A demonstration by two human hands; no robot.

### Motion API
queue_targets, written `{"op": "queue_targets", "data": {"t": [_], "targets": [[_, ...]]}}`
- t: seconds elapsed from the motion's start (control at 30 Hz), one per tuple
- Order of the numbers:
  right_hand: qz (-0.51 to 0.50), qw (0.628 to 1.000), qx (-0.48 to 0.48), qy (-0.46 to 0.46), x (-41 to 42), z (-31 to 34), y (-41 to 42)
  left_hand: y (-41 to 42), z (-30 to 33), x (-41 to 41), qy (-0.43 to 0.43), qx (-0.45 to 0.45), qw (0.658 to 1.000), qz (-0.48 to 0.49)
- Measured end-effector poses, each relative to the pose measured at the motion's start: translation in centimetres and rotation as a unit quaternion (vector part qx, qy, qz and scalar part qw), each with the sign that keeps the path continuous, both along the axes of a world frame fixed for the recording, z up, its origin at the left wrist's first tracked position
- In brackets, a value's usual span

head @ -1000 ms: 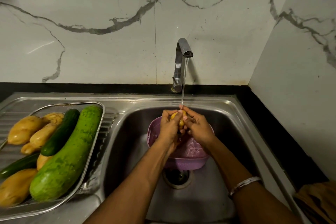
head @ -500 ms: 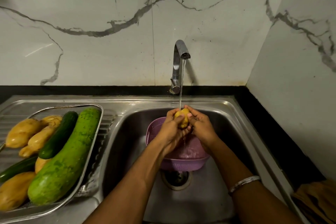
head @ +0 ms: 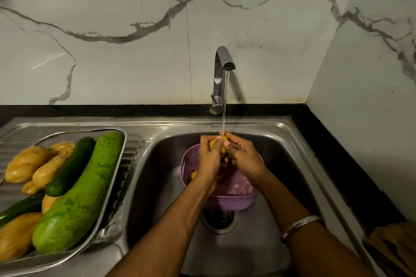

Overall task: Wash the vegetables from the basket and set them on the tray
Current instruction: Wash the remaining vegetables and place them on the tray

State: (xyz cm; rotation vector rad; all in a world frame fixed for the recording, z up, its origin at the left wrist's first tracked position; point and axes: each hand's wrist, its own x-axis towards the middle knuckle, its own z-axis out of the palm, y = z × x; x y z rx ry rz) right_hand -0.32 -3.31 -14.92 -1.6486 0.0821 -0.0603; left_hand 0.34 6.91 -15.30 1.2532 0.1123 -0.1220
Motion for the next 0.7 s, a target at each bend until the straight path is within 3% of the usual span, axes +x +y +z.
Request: {"op": "queue_targets", "data": {"t": [0.17, 0.3, 0.5, 0.7], "targets": [[-0.020, 0.999, 0.034, 0.005, -0.2, 0.0, 0.2, 0.2, 0.7, -0.1, 0.034, -0.054, 0.998, -0.030], [-0.066, 0.997, 0.046, -0.011, 0.3, 0.0, 0.0, 0.2, 1.3, -0.2, 0.046, -0.025, 0.996, -0.067], [-0.019, 0.998, 0.053, 0.018, 0.0, -0.3, 0.1, 0.5, 1.0, 0.0, 0.079, -0.074, 0.992, -0.065], [-0.180, 0.982, 0.035, -0.054, 0.1, -0.7, 1.2, -0.2, 0.9, -0.6, 0.065, -0.044, 0.994, -0.080]]}}
